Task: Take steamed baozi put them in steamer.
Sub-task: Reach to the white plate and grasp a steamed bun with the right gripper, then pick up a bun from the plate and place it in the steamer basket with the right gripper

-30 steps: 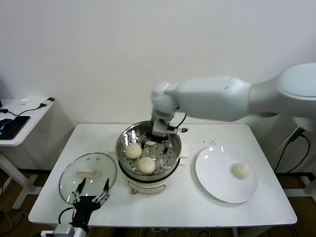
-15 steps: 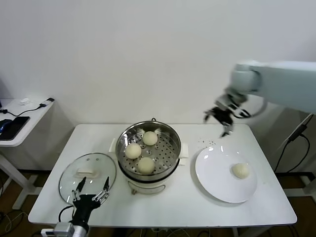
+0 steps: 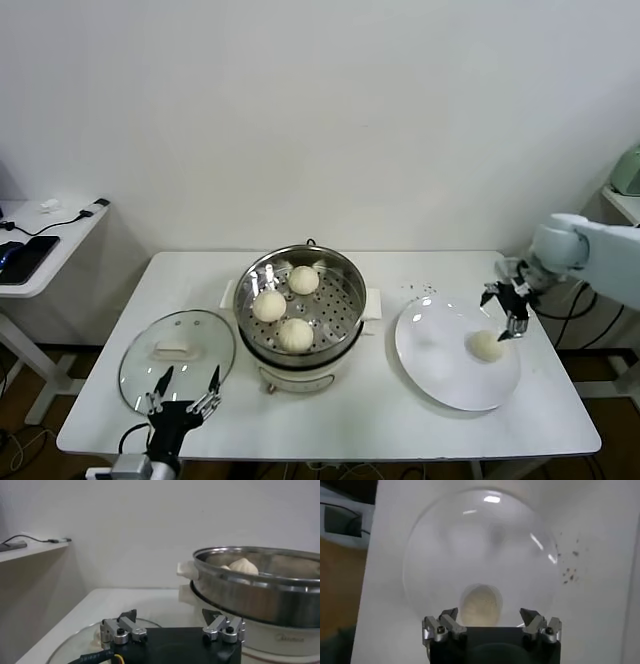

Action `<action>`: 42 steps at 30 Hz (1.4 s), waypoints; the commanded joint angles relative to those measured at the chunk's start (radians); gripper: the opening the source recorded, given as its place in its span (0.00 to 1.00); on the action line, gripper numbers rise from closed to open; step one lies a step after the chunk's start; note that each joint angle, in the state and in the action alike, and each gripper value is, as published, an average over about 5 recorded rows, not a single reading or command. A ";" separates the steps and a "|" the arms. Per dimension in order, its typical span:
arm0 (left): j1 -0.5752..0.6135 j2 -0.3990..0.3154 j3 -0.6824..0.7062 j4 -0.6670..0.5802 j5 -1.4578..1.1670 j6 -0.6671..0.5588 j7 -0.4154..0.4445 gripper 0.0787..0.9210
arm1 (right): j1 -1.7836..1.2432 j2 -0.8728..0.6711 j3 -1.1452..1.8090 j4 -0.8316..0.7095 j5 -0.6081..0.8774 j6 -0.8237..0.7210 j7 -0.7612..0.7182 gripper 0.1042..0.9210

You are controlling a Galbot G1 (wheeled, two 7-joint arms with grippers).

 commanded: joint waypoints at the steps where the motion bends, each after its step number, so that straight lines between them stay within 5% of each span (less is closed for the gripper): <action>1: 0.006 -0.010 -0.001 0.005 0.007 0.000 0.000 0.88 | -0.297 0.018 0.219 -0.170 -0.091 -0.050 0.010 0.88; 18: 0.021 -0.015 -0.002 0.007 0.010 -0.009 -0.005 0.88 | -0.340 0.098 0.261 -0.232 -0.097 -0.043 0.044 0.88; 28: 0.036 -0.015 0.002 -0.008 0.015 -0.017 -0.007 0.88 | -0.222 0.052 0.189 -0.121 -0.028 -0.048 0.020 0.68; 35: 0.035 -0.013 0.012 -0.021 0.018 -0.015 -0.007 0.88 | 0.153 0.020 -0.089 0.059 0.176 -0.078 0.024 0.67; 42: 0.020 -0.006 0.020 -0.030 0.016 -0.005 -0.006 0.88 | 0.638 0.160 -0.365 0.301 0.537 -0.157 0.050 0.66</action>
